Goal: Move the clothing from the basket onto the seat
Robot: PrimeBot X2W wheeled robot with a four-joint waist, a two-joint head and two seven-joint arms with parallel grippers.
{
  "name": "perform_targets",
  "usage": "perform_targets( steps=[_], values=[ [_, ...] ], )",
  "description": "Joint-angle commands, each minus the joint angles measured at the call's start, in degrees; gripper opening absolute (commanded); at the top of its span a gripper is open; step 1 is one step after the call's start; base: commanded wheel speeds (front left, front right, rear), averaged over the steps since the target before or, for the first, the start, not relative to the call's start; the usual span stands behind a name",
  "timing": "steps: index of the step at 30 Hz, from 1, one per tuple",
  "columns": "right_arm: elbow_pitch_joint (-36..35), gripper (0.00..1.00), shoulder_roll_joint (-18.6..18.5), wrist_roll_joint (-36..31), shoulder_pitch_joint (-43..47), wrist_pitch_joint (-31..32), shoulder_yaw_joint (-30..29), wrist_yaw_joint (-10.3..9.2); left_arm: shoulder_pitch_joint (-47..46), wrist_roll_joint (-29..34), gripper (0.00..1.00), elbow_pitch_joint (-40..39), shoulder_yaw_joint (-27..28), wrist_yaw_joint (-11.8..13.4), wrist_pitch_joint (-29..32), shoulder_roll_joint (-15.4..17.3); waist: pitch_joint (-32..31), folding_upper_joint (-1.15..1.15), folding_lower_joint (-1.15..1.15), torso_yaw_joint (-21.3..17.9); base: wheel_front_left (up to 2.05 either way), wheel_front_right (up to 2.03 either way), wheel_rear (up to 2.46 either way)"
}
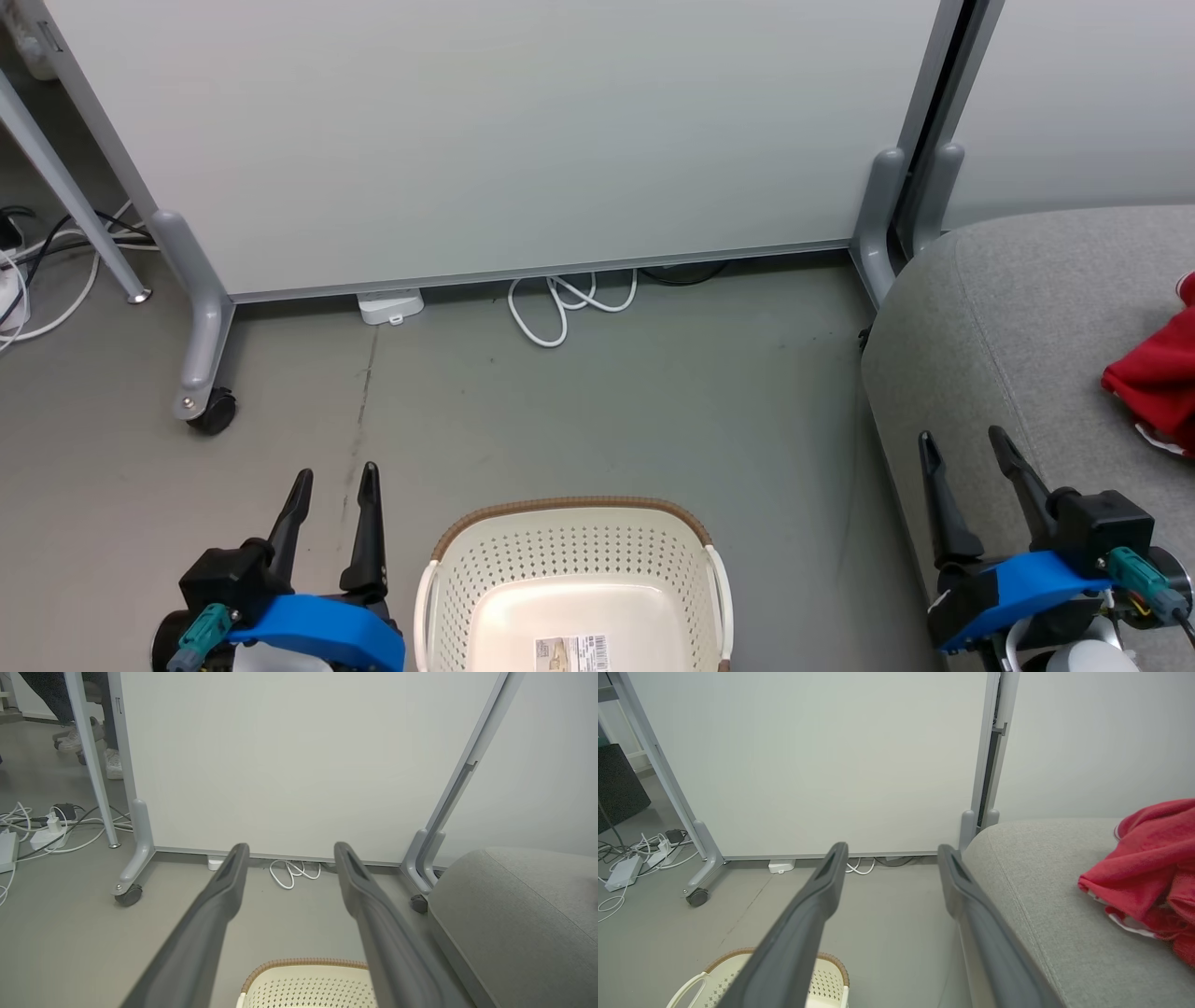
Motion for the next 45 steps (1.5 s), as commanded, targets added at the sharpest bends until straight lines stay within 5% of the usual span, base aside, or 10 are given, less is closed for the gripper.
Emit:
perform_targets(
  steps=[1,17,18,29,45],
  values=[
    [-0.5,1.00,0.1,0.0,0.9,0.3,0.2,0.01,0.4,0.4,1.00,0.3,0.6,-0.1,-0.1,0.0,0.0,0.00,0.01,0.1,0.00,0.00,0.00],
    [-1.4,1.00,0.2,2.0,1.5,0.7,1.1,0.01,1.0,0.7,1.00,0.4,1.3,-0.1,-0.1,-0.5,0.3,0.00,0.01,0.4,0.00,0.00,0.00],
    [-1.1,0.00,0.0,1.7,0.7,0.9,1.1,0.00,0.6,0.4,0.00,0.6,1.2,0.0,0.0,-0.5,0.3,0.00,0.01,0.4,0.00,0.00,0.00],
    [4.3,0.00,0.4,2.1,2.3,1.3,1.0,0.00,4.7,-0.2,0.00,5.2,1.2,0.0,0.6,-1.1,0.3,0.00,0.01,0.4,0.00,0.00,0.00],
    [3.6,0.00,0.3,20.1,1.3,4.2,0.3,0.00,3.3,-15.6,0.00,1.9,3.6,0.3,5.0,-1.4,0.2,0.00,0.01,0.2,0.00,0.00,0.00]
  ],
)
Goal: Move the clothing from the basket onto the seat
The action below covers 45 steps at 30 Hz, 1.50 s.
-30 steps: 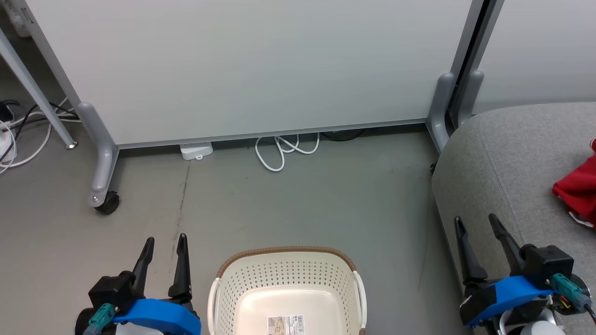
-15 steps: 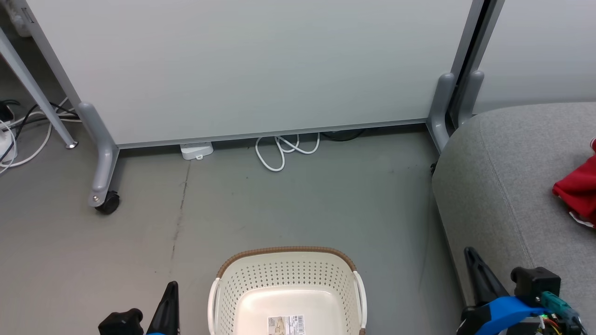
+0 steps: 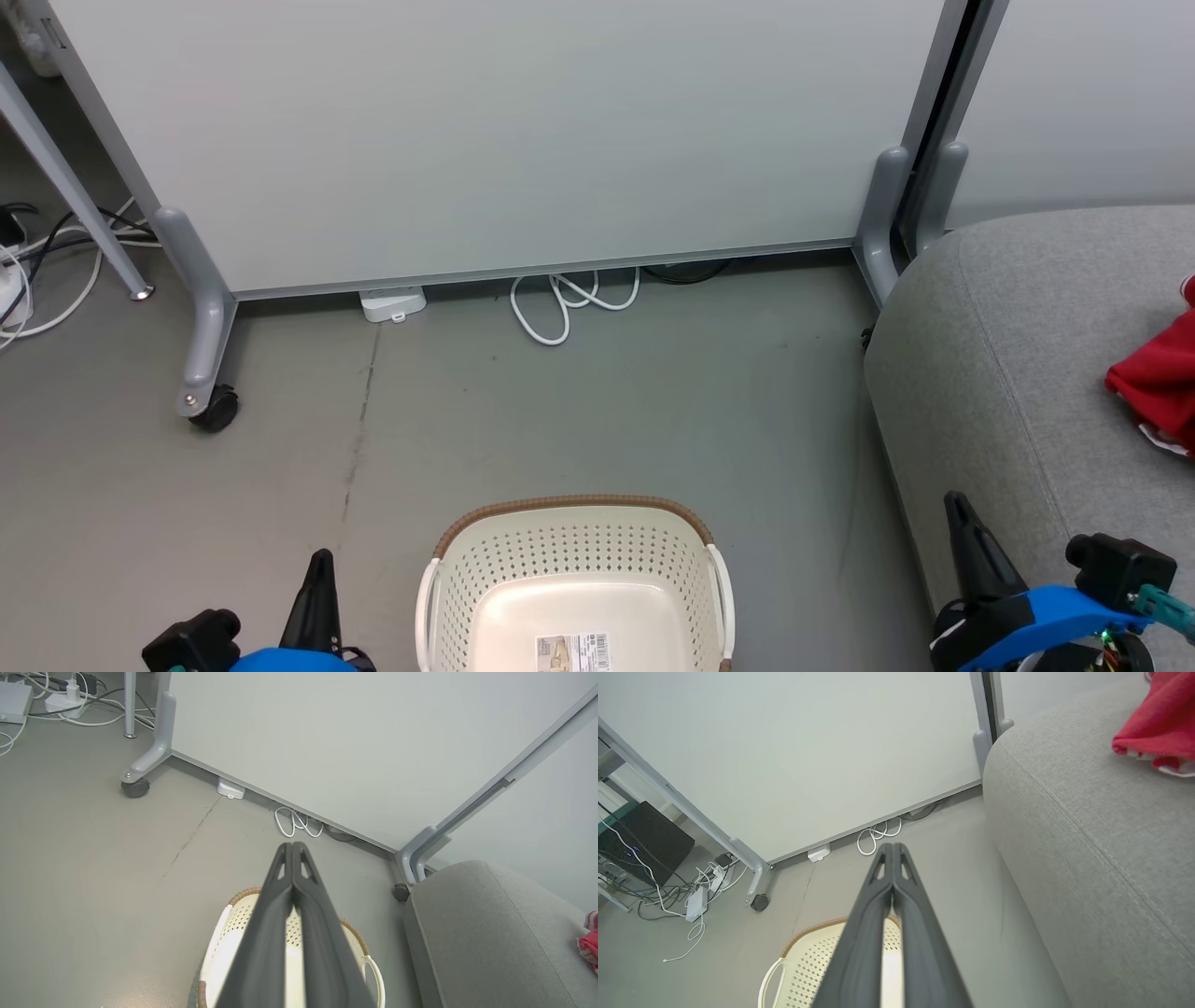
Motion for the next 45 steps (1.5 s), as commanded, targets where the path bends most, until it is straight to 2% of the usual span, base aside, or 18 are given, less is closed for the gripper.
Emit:
perform_targets(
  steps=[1,21,45],
  values=[
    [-1.1,0.00,-0.2,2.1,-1.5,0.2,-0.2,0.00,-1.9,-1.7,0.00,-1.3,0.5,0.3,0.3,0.1,0.0,0.00,0.00,0.0,0.00,0.00,0.00],
    [-1.8,0.00,-0.3,20.3,-2.5,3.1,-0.8,0.00,-3.2,-17.2,0.00,-4.9,2.9,0.7,4.8,-0.2,-0.1,0.00,0.00,-0.3,0.00,0.00,0.00],
    [-2.4,0.00,-0.4,37.5,-3.4,5.9,-1.5,0.01,-4.4,-32.0,0.00,-8.2,5.2,1.0,9.0,-0.5,-0.3,0.00,0.00,-0.6,0.00,0.00,0.00]
  ],
)
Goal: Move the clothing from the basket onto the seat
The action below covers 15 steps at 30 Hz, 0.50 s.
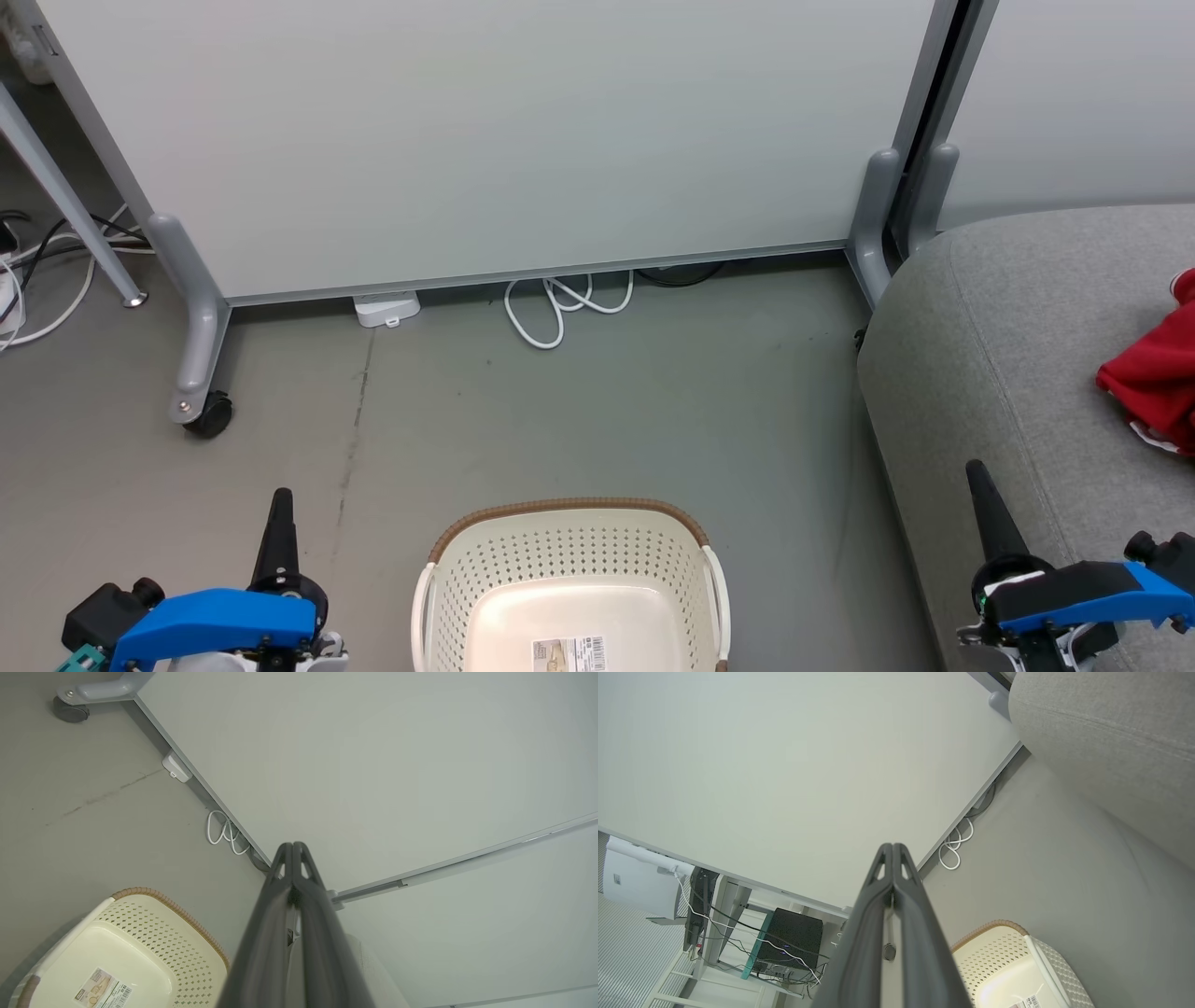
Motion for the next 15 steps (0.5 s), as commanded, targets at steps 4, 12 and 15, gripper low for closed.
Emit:
perform_targets(
  steps=[4,12,15],
  values=[
    [-0.8,0.00,-0.4,3.5,-1.6,0.6,-0.2,0.02,-1.5,-3.0,0.00,-1.3,0.7,0.2,0.8,0.1,0.0,0.00,0.00,-0.1,0.00,0.00,0.00],
    [-1.0,0.00,-0.4,8.3,-1.7,1.4,-0.4,0.02,-1.8,-7.0,0.00,-2.2,1.4,0.3,2.0,0.0,-0.1,0.00,0.00,-0.2,0.00,0.00,0.00],
    [-1.0,0.00,-0.4,9.5,-1.8,1.5,-0.5,0.02,-1.9,-8.0,0.00,-2.4,1.5,0.4,2.3,0.0,-0.1,0.00,0.00,-0.2,0.00,0.00,0.00]
  ],
)
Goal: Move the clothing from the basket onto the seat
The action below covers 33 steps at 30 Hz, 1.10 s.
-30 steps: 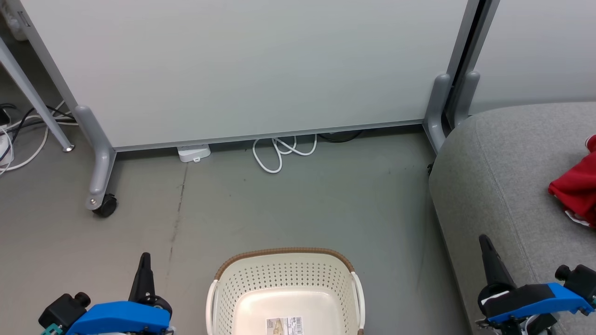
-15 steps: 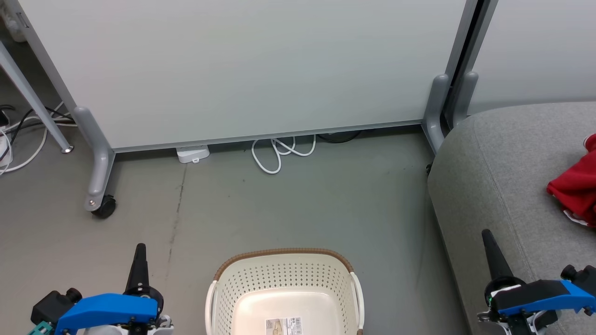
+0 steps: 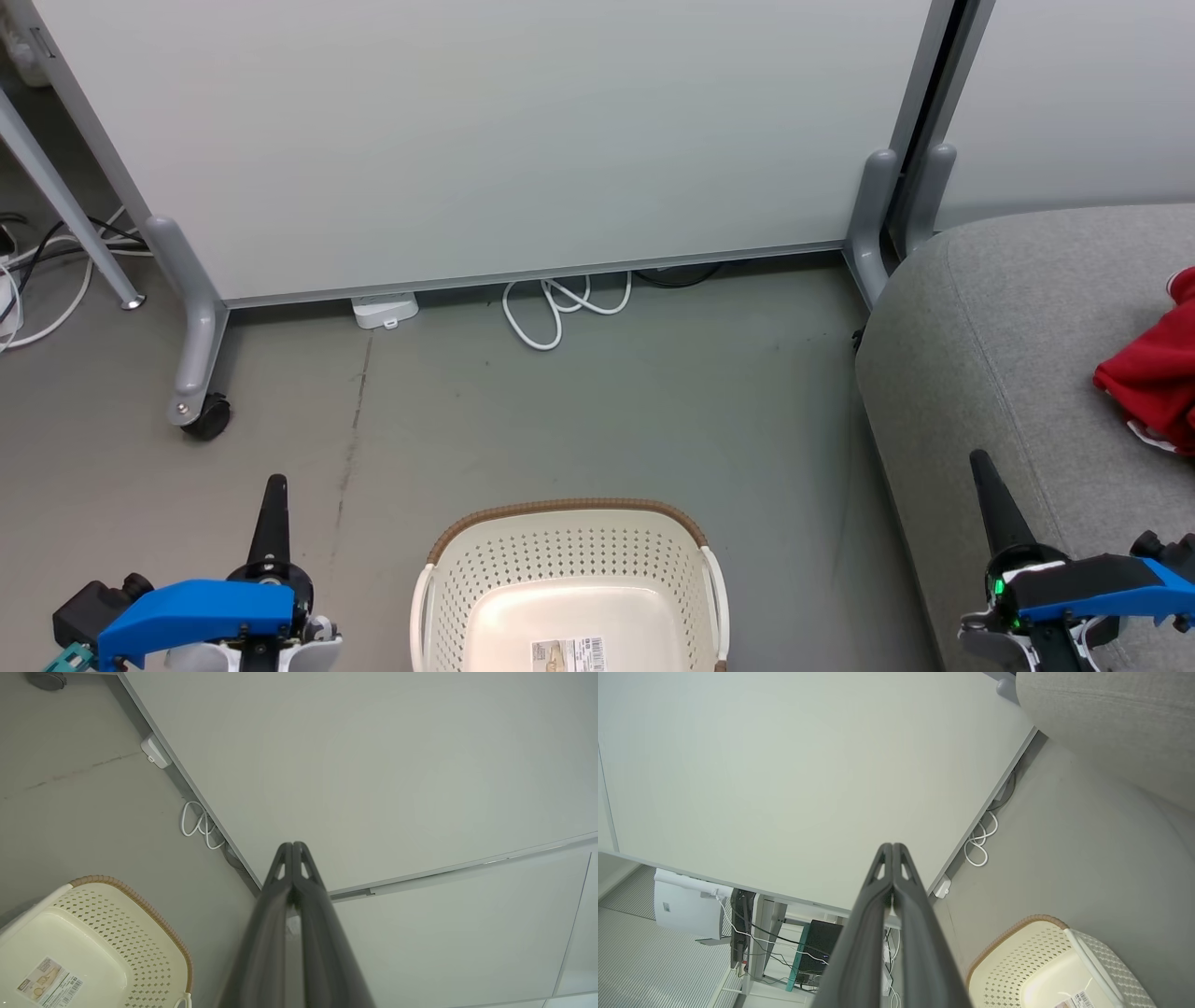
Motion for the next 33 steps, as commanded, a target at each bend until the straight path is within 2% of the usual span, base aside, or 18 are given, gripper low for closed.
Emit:
perform_targets(
  steps=[1,33],
  values=[
    [-0.6,0.00,-0.4,1.1,-1.2,0.2,-0.1,0.02,-1.4,-0.8,0.00,-0.7,0.5,0.2,0.2,0.1,0.0,0.00,0.00,0.0,0.00,0.00,0.00],
    [-1.1,0.00,-0.4,17.3,-2.1,2.8,-0.8,0.02,-2.4,-14.6,0.00,-3.8,2.6,0.5,4.2,-0.3,-0.2,0.00,0.00,-0.4,0.00,0.00,0.00]
  ],
)
